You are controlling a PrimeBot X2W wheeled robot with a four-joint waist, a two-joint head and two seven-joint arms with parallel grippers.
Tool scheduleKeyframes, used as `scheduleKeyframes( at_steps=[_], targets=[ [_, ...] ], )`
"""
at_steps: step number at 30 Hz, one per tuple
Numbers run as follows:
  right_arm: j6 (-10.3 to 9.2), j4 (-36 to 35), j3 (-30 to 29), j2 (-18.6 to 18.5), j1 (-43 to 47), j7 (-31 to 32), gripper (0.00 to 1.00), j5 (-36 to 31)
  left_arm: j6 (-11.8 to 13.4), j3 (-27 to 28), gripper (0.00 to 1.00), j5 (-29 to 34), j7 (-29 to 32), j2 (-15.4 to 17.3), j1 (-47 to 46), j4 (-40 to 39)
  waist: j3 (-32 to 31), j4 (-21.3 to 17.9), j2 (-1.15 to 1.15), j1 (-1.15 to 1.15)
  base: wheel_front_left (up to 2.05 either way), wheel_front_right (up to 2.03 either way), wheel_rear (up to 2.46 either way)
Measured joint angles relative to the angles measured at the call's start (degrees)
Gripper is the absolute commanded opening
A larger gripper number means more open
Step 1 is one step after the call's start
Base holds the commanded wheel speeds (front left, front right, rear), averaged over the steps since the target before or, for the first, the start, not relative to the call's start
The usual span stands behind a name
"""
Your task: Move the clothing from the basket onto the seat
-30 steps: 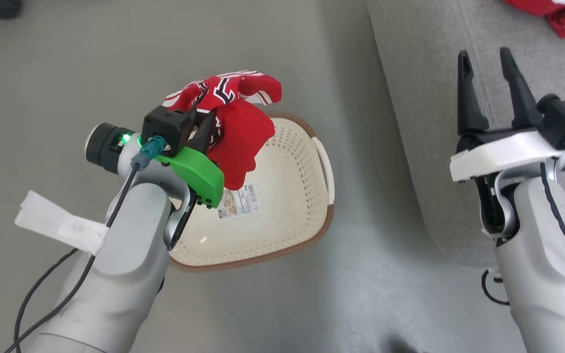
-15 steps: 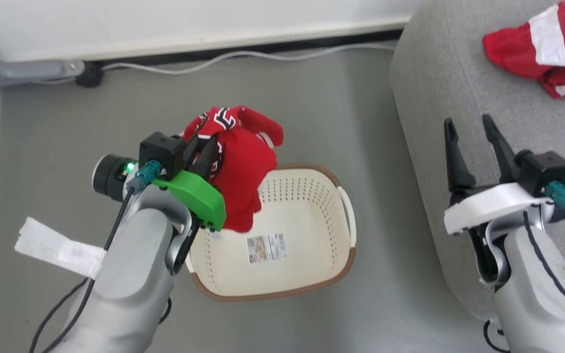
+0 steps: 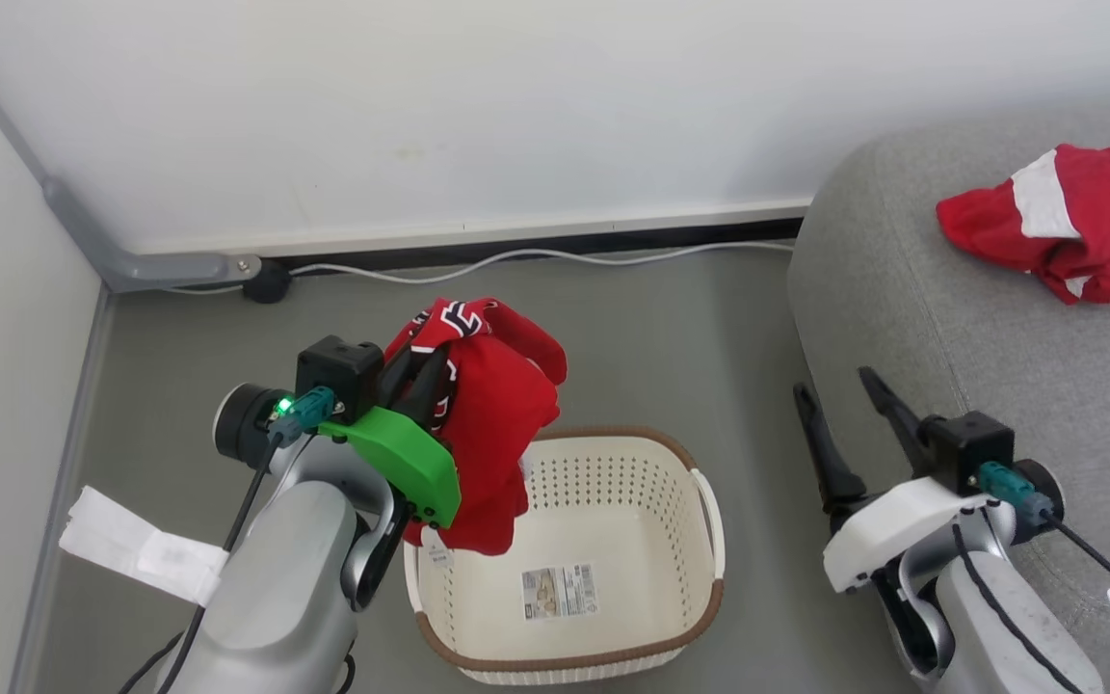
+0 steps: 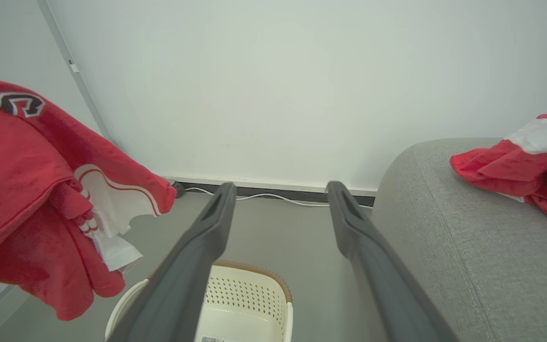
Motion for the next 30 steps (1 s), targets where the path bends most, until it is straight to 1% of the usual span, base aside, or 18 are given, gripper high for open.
scheduleKeyframes(
  at_steps=[5,12,14,17,19,25,30],
  targets=[
    [1.43,1.22,5.1,0.45,0.34,0.07,1.0,-1.42,-0.27,-0.75,0.0,-0.37,1.11,-0.02,0.22,-2.18,-3.25,0.92,0.0,0.0,0.0,0.0,0.0],
    [2.48,2.78,12.69,1.6,-0.13,1.16,1.0,-1.98,-0.34,-2.25,0.0,-0.56,3.04,-0.02,0.51,-5.28,-5.44,2.1,0.0,0.0,0.0,0.0,0.0],
    [2.49,3.04,13.61,1.68,-0.43,1.21,1.0,-1.98,-0.34,-2.53,0.0,-0.59,3.33,-0.02,0.7,-5.75,-5.55,2.22,0.0,0.0,0.0,0.0,0.0],
    [2.49,3.92,16.81,1.72,-2.53,1.71,1.0,-2.19,-0.34,-3.5,0.0,-0.91,4.11,-0.01,1.26,-7.65,-5.66,2.6,0.0,0.0,0.0,0.0,0.0],
    [2.5,4.21,17.49,1.72,-3.13,1.9,1.0,-2.23,-0.34,-3.74,0.0,-0.94,4.24,-0.01,1.35,-8.13,-5.64,2.68,0.0,0.0,0.0,0.0,0.0],
    [2.56,6.82,21.92,1.71,-6.5,3.12,1.0,-2.31,-0.35,-5.04,0.0,-1.07,5.7,-0.01,1.46,-10.71,-5.41,3.24,0.0,0.0,0.0,0.0,0.0],
    [2.56,8.48,26.1,1.74,-8.94,3.36,1.0,-1.36,-0.35,-5.79,0.0,-1.52,6.57,-0.01,1.55,-12.51,-5.16,3.81,0.0,0.0,0.0,0.0,0.0]
  ],
)
